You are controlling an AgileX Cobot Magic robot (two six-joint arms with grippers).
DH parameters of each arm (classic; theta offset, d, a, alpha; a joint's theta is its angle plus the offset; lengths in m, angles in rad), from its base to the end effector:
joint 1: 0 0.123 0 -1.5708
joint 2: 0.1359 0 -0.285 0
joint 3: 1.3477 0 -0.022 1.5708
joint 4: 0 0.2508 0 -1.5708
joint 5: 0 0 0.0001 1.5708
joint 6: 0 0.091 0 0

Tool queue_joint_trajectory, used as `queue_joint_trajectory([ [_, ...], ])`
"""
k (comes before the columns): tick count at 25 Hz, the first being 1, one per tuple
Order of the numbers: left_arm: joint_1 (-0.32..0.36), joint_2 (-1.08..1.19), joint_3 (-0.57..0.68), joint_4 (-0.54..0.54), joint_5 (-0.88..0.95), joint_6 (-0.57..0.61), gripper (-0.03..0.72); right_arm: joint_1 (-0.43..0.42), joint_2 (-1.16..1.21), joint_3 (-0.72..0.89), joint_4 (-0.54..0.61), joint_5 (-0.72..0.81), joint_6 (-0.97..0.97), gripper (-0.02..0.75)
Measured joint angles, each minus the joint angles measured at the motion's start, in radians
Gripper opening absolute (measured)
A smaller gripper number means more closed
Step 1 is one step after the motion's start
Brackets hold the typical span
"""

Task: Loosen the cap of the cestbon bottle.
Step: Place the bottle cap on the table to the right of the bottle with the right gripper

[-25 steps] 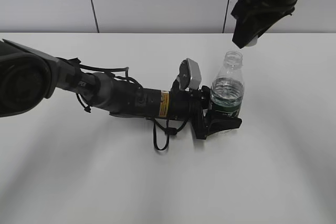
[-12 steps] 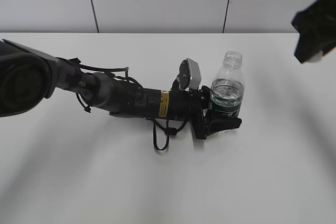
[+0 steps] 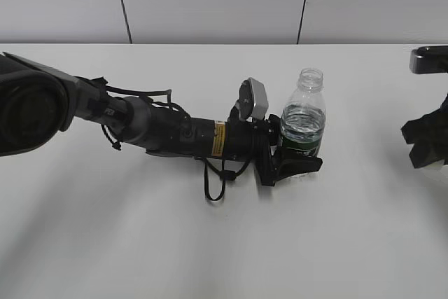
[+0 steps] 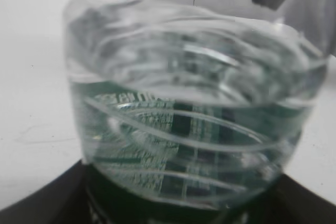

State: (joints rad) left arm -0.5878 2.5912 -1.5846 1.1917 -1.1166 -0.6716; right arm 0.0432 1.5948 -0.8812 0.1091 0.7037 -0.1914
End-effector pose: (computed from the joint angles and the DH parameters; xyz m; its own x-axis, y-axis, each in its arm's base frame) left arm 0.3563 -0.3287 0.0382 -0.0625 0.1483 -0.9870 0.9978 -0.0120 -0.0650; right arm 0.2827 0.0186 0.1870 -0.9574 -0.1491 -0.2472 -0.1643 0.9855 0.0419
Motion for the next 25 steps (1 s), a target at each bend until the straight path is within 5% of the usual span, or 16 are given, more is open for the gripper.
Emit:
queue_joint_trajectory([
  [6, 0.0, 0.0, 0.0, 0.0, 0.0, 0.0, 0.502, 0.0, 0.032, 0.087, 0.001, -0.169, 0.049, 0.297],
  [25, 0.0, 0.0, 0.0, 0.001, 0.001, 0.0, 0.502, 0.0, 0.238, 0.087, 0.046, -0.283, 0.058, 0.297],
])
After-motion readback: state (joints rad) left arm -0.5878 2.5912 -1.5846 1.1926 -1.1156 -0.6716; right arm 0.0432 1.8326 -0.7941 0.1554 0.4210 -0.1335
